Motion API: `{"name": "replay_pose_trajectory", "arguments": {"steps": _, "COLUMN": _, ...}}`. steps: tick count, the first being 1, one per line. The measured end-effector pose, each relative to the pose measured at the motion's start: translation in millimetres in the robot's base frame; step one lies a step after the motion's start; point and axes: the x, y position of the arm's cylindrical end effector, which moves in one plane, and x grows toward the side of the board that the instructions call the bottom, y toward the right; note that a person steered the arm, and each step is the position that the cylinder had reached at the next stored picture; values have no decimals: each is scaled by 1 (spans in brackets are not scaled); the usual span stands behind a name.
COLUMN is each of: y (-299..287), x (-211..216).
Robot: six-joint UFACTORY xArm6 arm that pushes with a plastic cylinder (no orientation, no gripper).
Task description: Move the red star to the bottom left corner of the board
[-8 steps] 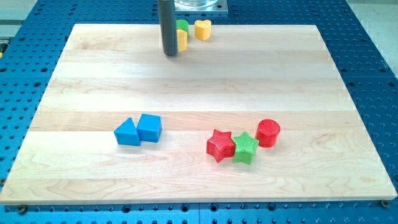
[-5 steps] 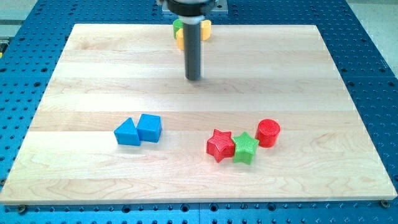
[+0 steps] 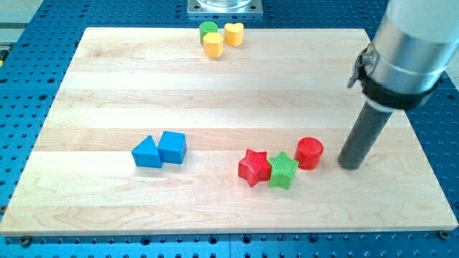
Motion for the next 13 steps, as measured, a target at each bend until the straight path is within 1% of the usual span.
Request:
{"name": "replay_pose_trajectory", "arguments": {"steps": 1, "y": -45, "x": 7}}
{"name": "replay_pose_trajectory", "arguments": {"steps": 2, "y": -102, "x": 7}}
{"name": "replay_pose_trajectory", "arguments": {"steps": 3, "y": -146, "x": 7}}
{"name": "replay_pose_trajectory", "arguments": {"steps": 5, "y": -205, "x": 8}}
{"name": "replay_pose_trajectory", "arguments": {"steps": 6, "y": -249, "x": 9}}
{"name": "replay_pose_trajectory", "arguments": {"steps": 8, "y": -307, "x": 11}}
{"name": "replay_pose_trajectory", "arguments": {"steps": 9, "y": -355, "x": 26}}
{"name": "replay_pose_trajectory", "arguments": {"steps": 10, "y": -355, "x": 11}}
{"name": "replay_pose_trajectory", "arguments": {"steps": 11, "y": -380, "x": 5}}
{"name": "replay_pose_trajectory", "arguments": {"steps": 12, "y": -381, "x": -22}}
{"name": "replay_pose_trajectory", "arguments": {"steps": 13, "y": -348, "x": -81}}
